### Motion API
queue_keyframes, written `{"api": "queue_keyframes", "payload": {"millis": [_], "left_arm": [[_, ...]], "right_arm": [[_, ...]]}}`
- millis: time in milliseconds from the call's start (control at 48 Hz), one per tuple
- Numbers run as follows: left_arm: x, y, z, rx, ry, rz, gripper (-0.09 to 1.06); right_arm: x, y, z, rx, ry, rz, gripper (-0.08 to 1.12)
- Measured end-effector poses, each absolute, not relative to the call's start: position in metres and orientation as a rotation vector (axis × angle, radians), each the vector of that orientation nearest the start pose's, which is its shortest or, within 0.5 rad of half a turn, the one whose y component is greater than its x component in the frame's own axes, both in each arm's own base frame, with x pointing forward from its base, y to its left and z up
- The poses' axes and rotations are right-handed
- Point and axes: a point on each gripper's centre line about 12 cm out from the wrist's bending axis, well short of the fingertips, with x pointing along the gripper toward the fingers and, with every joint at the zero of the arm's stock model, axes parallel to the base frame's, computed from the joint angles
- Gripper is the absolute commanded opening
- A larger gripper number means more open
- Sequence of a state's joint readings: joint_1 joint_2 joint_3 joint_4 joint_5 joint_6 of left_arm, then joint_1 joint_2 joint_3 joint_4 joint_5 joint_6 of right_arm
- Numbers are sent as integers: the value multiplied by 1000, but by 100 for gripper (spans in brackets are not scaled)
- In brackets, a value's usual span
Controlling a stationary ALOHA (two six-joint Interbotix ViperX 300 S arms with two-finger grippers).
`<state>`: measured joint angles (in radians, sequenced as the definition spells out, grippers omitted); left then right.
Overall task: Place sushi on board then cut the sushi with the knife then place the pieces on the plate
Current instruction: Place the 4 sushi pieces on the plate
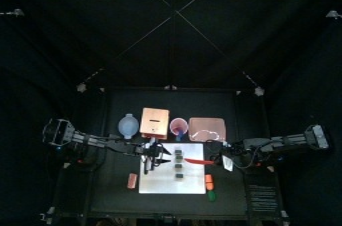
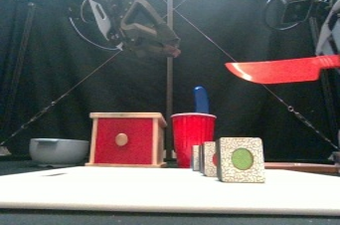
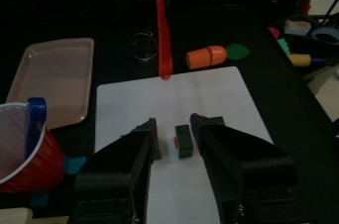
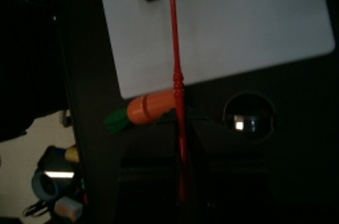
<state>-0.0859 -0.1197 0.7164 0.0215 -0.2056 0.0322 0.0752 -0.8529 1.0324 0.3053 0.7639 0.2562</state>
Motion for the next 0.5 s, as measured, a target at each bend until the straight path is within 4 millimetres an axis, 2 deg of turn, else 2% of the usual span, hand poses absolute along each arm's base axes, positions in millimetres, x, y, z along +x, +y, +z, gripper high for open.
{"api": "queue_keyframes", "payload": {"millis": [167, 500], "left_arm": [[379, -31, 218, 66, 389, -94, 74], [377, -24, 213, 63, 402, -77, 74]], "right_arm": [[163, 40, 219, 562, 1006, 19, 43], [153, 47, 203, 619, 1086, 17, 62]]}}
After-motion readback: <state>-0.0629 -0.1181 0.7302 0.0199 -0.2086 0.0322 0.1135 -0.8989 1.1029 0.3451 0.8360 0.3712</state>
